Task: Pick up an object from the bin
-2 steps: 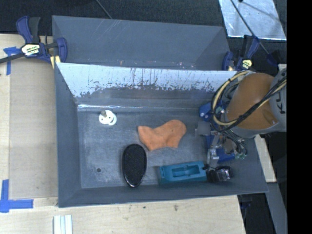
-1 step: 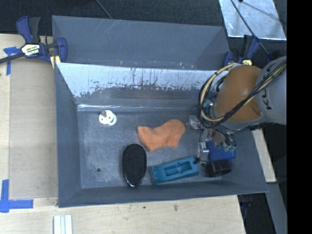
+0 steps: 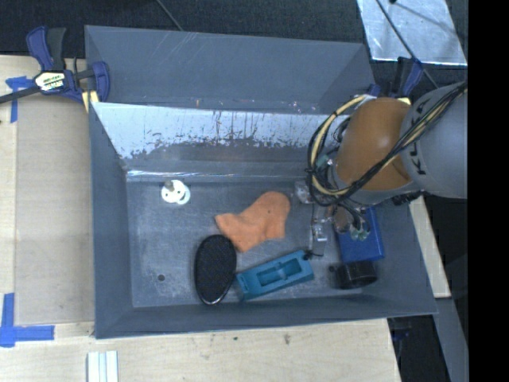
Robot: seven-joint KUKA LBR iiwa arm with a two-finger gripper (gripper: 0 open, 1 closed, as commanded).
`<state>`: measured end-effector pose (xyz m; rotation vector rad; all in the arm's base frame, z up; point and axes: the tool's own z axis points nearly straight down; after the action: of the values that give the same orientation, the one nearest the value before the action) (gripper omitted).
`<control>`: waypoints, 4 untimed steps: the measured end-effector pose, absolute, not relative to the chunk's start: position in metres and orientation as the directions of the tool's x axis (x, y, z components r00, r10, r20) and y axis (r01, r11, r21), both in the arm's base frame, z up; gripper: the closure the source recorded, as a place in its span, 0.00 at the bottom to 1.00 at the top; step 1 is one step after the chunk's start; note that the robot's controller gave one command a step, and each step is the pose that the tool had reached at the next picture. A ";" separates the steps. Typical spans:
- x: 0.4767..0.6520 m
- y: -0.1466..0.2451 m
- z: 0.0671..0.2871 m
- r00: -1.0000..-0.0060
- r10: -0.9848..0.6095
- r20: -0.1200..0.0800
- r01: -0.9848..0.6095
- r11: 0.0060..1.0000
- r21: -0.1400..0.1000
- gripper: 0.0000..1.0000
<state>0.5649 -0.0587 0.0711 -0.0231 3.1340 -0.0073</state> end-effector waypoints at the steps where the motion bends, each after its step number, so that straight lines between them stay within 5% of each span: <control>1: 0.598 -0.028 0.071 -0.997 -0.079 -0.004 -0.079 0.997 -0.003 0.00; 2: 0.604 0.025 0.071 -0.997 -0.075 -0.004 -0.075 0.997 0.000 0.00; 3: 0.604 0.057 0.071 -0.987 -0.162 -0.007 -0.162 0.987 0.000 1.00; 4: 0.604 0.057 0.071 -0.987 -0.163 -0.007 -0.163 0.987 -0.001 1.00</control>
Offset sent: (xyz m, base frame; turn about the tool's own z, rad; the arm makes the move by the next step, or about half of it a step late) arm 0.0367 0.0926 -0.0011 -0.0570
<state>0.6038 0.0567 0.0712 -0.2558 3.1243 0.0001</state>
